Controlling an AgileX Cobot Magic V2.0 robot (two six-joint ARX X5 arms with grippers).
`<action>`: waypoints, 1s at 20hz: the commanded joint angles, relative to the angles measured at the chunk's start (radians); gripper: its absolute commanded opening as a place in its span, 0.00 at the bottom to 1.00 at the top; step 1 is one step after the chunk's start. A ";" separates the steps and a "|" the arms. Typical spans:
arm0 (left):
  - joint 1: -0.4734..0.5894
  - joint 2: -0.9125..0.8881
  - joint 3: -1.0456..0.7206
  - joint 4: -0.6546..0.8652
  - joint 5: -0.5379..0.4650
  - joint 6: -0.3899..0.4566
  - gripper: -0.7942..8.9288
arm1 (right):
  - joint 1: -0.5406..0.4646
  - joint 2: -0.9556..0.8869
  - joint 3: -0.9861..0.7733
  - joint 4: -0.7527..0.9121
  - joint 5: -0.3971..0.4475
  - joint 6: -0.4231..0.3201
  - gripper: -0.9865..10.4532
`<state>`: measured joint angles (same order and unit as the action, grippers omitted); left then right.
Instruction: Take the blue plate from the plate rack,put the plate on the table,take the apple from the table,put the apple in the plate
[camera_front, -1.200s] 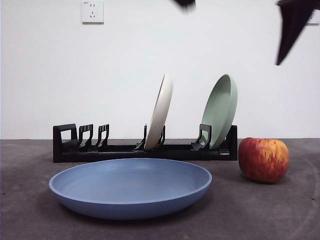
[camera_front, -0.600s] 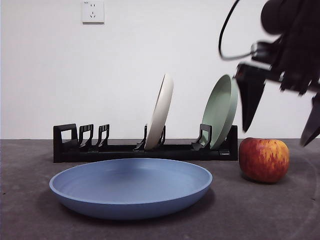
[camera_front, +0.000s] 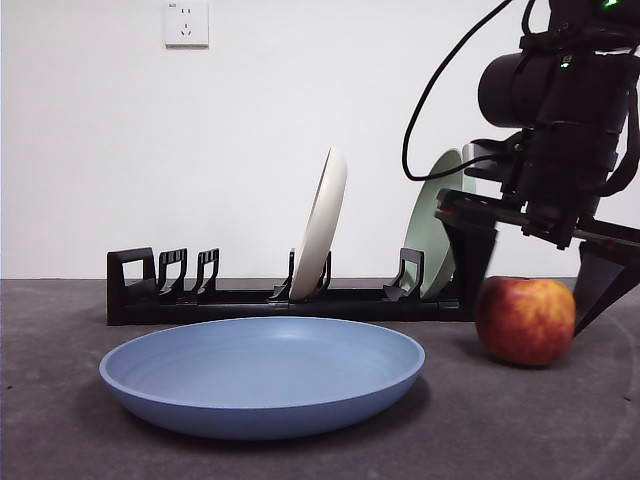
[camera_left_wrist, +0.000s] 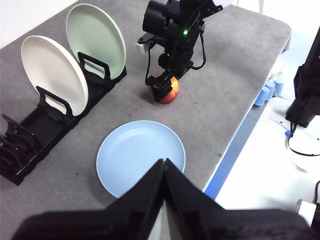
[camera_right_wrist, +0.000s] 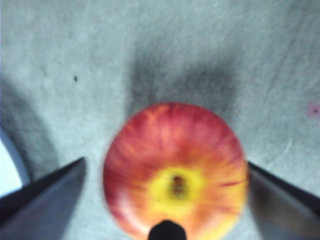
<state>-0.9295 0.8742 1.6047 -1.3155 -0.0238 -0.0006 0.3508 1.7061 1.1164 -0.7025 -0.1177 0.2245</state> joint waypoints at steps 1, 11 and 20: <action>0.004 -0.004 0.000 0.002 -0.003 -0.012 0.07 | 0.003 0.018 0.003 -0.016 0.003 -0.026 0.07; 0.004 -0.004 0.000 0.001 -0.003 -0.016 0.07 | 0.012 -0.084 0.047 -0.171 0.043 -0.025 0.08; 0.004 0.000 0.000 0.001 -0.082 -0.014 0.07 | 0.306 -0.153 0.067 -0.007 -0.101 0.123 0.08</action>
<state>-0.9295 0.8745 1.6047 -1.3159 -0.1013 -0.0116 0.6445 1.5501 1.1717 -0.7216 -0.2111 0.3271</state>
